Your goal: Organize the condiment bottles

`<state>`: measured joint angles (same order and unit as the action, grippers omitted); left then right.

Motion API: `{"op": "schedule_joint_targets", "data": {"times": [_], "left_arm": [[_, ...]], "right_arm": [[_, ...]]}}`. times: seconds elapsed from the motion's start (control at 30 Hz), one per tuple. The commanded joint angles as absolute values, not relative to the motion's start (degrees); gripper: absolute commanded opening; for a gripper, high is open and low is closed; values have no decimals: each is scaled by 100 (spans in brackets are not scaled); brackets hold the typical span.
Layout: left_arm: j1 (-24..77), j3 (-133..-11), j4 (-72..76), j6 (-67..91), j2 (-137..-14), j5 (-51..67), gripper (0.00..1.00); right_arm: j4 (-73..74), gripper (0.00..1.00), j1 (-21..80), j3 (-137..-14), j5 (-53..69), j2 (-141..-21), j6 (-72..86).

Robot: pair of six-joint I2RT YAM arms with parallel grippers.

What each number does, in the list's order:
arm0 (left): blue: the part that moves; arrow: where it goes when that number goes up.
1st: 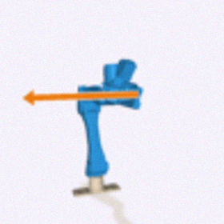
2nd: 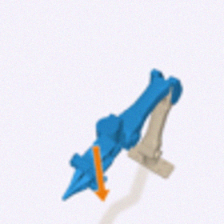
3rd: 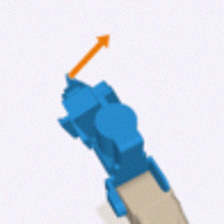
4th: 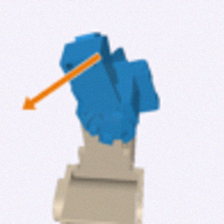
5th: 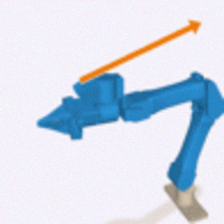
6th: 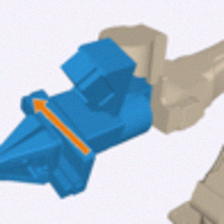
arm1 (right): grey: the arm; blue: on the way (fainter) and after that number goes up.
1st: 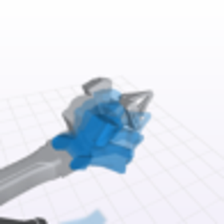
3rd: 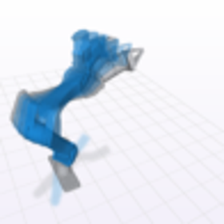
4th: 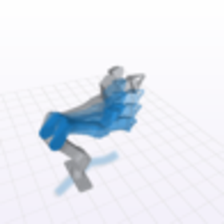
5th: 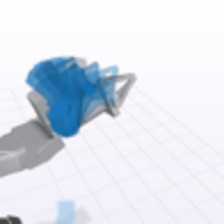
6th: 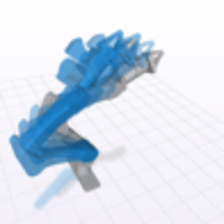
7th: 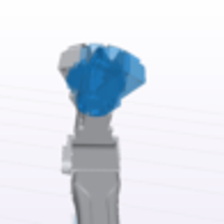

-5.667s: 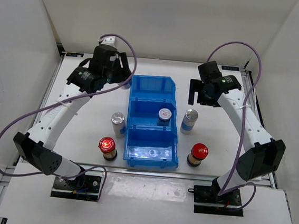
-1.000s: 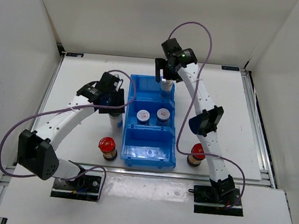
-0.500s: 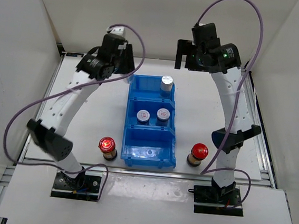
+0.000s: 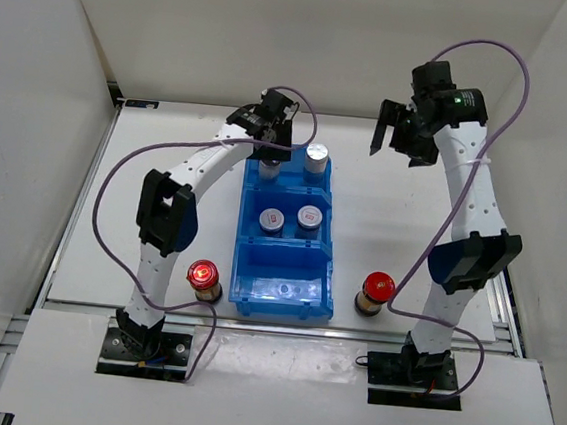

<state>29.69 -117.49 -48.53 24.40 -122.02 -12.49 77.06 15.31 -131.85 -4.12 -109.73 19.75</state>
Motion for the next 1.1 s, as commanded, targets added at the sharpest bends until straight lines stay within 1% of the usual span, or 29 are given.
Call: {"op": "schedule_joint_targets", "data": {"times": [0.0,0.03,0.13,0.17,0.23,0.27,0.33,0.37,0.43,0.47,0.5,0.6,0.63,0.77,0.8,0.87,0.9,0.93,0.97,1.0,1.07], "left_arm": [[2953,-12226,-4658,2399,-12163,-1257,18],[2953,-12278,-4658,2399,-12225,-1205,20],[2953,-12278,-4658,2338,-12445,-1143,39],[2953,-12278,-4737,2338,-12498,-1073,58],[2953,-12331,-4895,2338,-12498,-1072,78],[2901,-12392,-4983,2399,-12394,-1229,100],[2900,-12393,-5141,2399,-12261,-1597,100],[2848,-12445,-5220,2321,-12087,-1600,100],[2761,-12445,-5290,2320,-11831,-1722,100],[2655,-12358,-5343,2442,-11508,-1723,100],[2602,-12357,-5344,2591,-11340,-1723,100],[2602,-12226,-5396,2654,-10813,-1670,100],[2602,-12173,-5396,2654,-10671,-1583,100],[2602,-11691,-5396,2654,-9828,-1450,100],[2654,-11281,-5396,2602,-9382,-1450,100],[2724,-10734,-5466,2522,-8897,-1651,100],[2725,-10105,-5467,2453,-8651,-1722,100],[2786,-9751,-5536,2452,-8179,-1792,100],[2786,-9416,-5537,2565,-7948,-1793,100],[2786,-8778,-5624,2653,-7728,-1793,100],[2786,-8194,-5625,2838,-7121,-1635,100]], "right_arm": [[9185,100,1573,-12878,376,-10486,1829],[9185,100,1573,-12780,439,-10485,1828],[9132,100,1573,-12210,439,-10170,1828],[9132,100,1573,-12051,387,-10091,1828],[9080,100,1573,-11613,291,-9819,1828],[9079,100,1573,-11436,238,-9722,1828],[8904,100,1573,-11024,237,-9415,1828],[8825,100,1573,-10491,316,-9300,1828],[8562,100,1573,-9847,378,-8923,1828],[8500,100,1573,-9531,465,-8790,1915],[8282,100,1573,-8883,518,-8502,1968],[7807,100,1696,-7983,642,-8000,2030],[7805,100,1696,-7493,563,-7928,2109],[7577,100,1951,-6796,440,-7796,2162],[7437,100,1951,-6724,439,-7744,2162],[7322,100,2074,-6619,439,-7743,2162],[7234,100,2074,-6479,500,-7743,2162],[7068,100,2126,-6399,501,-7804,2162],[6997,100,2205,-6320,501,-7892,2162],[6996,100,2206,-6250,501,-7945,2162],[6865,100,2311,-6135,501,-8015,2214]]}}
